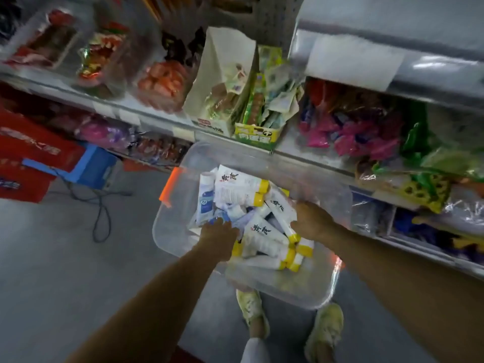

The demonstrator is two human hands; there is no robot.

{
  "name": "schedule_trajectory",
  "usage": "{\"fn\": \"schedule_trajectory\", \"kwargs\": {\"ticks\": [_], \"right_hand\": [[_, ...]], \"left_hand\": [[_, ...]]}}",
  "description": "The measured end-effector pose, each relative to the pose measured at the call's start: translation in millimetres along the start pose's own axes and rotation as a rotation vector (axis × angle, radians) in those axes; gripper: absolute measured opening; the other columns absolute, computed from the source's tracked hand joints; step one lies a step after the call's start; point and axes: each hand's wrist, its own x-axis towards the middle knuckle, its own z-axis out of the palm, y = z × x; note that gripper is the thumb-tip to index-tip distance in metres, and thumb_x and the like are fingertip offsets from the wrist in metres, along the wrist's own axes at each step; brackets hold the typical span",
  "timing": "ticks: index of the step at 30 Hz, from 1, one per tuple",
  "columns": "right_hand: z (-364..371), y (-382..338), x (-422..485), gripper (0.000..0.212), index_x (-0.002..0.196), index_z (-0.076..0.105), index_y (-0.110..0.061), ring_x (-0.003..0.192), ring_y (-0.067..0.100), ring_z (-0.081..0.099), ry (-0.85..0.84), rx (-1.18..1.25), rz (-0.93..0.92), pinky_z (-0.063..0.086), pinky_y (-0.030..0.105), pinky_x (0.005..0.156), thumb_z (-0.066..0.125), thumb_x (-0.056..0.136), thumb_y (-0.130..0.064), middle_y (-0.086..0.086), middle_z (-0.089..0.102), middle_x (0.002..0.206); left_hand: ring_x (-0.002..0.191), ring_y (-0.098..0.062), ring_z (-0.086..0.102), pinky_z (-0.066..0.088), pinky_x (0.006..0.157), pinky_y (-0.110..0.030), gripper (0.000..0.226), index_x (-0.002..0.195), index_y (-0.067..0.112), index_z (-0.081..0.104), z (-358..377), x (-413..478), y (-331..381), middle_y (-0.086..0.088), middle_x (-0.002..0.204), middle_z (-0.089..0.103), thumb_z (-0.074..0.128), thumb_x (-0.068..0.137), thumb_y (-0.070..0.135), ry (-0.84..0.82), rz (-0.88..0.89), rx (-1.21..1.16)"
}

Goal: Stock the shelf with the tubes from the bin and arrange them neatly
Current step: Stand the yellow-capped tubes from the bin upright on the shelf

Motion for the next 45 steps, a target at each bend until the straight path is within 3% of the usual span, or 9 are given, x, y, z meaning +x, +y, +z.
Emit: {"fn": "schedule_trajectory", "kwargs": {"ticks": [11, 18, 21, 24, 28, 31, 34, 39, 45], "right_hand": [[33.3, -0.6, 57.0, 0.046, 0.130, 0.042, -0.010, 0.121, 0.032, 0.051, 0.057, -0.048, 0.198, 0.045, 0.038, 0.089, 0.058, 0.092, -0.030, 0.013, 0.054, 0.131], [9.7, -6.5, 4.8, 0.051, 0.117, 0.053, -0.013, 0.107, 0.027, 0.060, 0.002, 0.284, 0.143, 0.045, 0.032, 0.080, 0.067, 0.082, -0.047, 0.006, 0.061, 0.118], [-2.5, -9.3, -22.6, 0.044, 0.105, 0.063, -0.012, 0.090, 0.021, 0.063, 0.015, 0.531, 0.121, 0.051, 0.031, 0.077, 0.072, 0.078, -0.046, 0.006, 0.068, 0.105], [-23.9, -12.9, -62.7, 0.028, 0.098, 0.068, -0.005, 0.078, 0.019, 0.062, 0.023, 0.780, 0.053, 0.050, 0.030, 0.069, 0.070, 0.085, -0.029, 0.011, 0.068, 0.091], [-58.8, -1.1, -127.6, 0.030, 0.110, 0.065, -0.003, 0.078, 0.025, 0.062, 0.031, 0.893, -0.025, 0.050, 0.036, 0.065, 0.065, 0.090, -0.026, 0.015, 0.068, 0.090], [-88.6, 20.6, -179.2, 0.021, 0.108, 0.063, -0.015, 0.076, 0.027, 0.070, 0.029, 0.946, -0.088, 0.058, 0.038, 0.062, 0.061, 0.092, -0.027, 0.012, 0.072, 0.093], [-119.5, 43.9, -231.0, 0.018, 0.107, 0.061, -0.017, 0.064, 0.021, 0.069, 0.026, 0.936, -0.176, 0.057, 0.034, 0.050, 0.060, 0.092, -0.025, 0.013, 0.072, 0.090], [-161.5, 77.4, -307.7, 0.040, 0.111, 0.059, -0.008, 0.092, 0.044, 0.067, 0.092, 0.869, -0.335, 0.056, 0.056, 0.076, 0.071, 0.078, -0.028, 0.026, 0.069, 0.104], [-218.8, 115.7, -390.3, 0.048, 0.122, 0.051, -0.022, 0.098, 0.009, 0.064, 0.349, 0.712, -0.476, 0.056, 0.028, 0.083, 0.072, 0.079, -0.025, -0.005, 0.064, 0.115]], "left_hand": [[0.123, -0.022, 0.051, 0.046, 0.093, -0.036, 0.038, 0.126, 0.019, 0.059, 10.4, 37.3, -24.5, -0.002, 0.128, 0.058, 0.066, 0.089, 0.023, 0.129, 0.159, 0.274], [0.090, -0.022, 0.068, 0.055, 0.081, -0.036, 0.047, 0.099, 0.020, 0.068, -31.6, -6.4, -41.5, -0.002, 0.095, 0.073, 0.083, 0.059, 0.041, 0.377, -0.219, -0.919], [0.066, -0.019, 0.064, 0.054, 0.063, -0.030, 0.027, 0.083, 0.014, 0.069, -50.8, -36.1, -24.5, -0.005, 0.077, 0.070, 0.087, 0.063, 0.017, 0.373, -0.318, -1.399], [0.064, -0.024, 0.063, 0.056, 0.054, -0.026, 0.025, 0.093, -0.002, 0.068, -64.3, -69.4, 1.7, -0.014, 0.081, 0.068, 0.081, 0.071, 0.000, 0.344, -0.376, -1.797], [0.082, -0.034, 0.067, 0.061, 0.071, -0.035, 0.027, 0.109, -0.004, 0.061, -79.1, -127.3, 56.6, -0.021, 0.100, 0.066, 0.066, 0.083, -0.006, 0.280, -0.327, -2.313], [0.084, -0.033, 0.064, 0.056, 0.085, -0.043, 0.013, 0.093, 0.001, 0.061, -90.4, -169.2, 108.5, -0.019, 0.086, 0.072, 0.052, 0.091, -0.007, 0.150, -0.154, -2.540], [0.078, -0.028, 0.062, 0.058, 0.070, -0.036, 0.016, 0.089, -0.001, 0.061, -112.1, -204.6, 163.3, -0.018, 0.076, 0.070, 0.046, 0.093, -0.004, 0.037, -0.004, -2.489], [0.057, -0.021, 0.056, 0.050, 0.053, -0.029, 0.015, 0.095, -0.007, 0.056, -163.8, -243.6, 235.9, -0.015, 0.070, 0.059, 0.050, 0.082, -0.006, 0.226, 0.239, -2.308], [0.094, -0.033, 0.069, 0.059, 0.064, -0.046, 0.046, 0.122, 0.023, 0.047, -220.5, -292.1, 294.1, -0.013, 0.113, 0.066, 0.070, 0.085, 0.011, 0.721, 0.296, -1.993]]}}
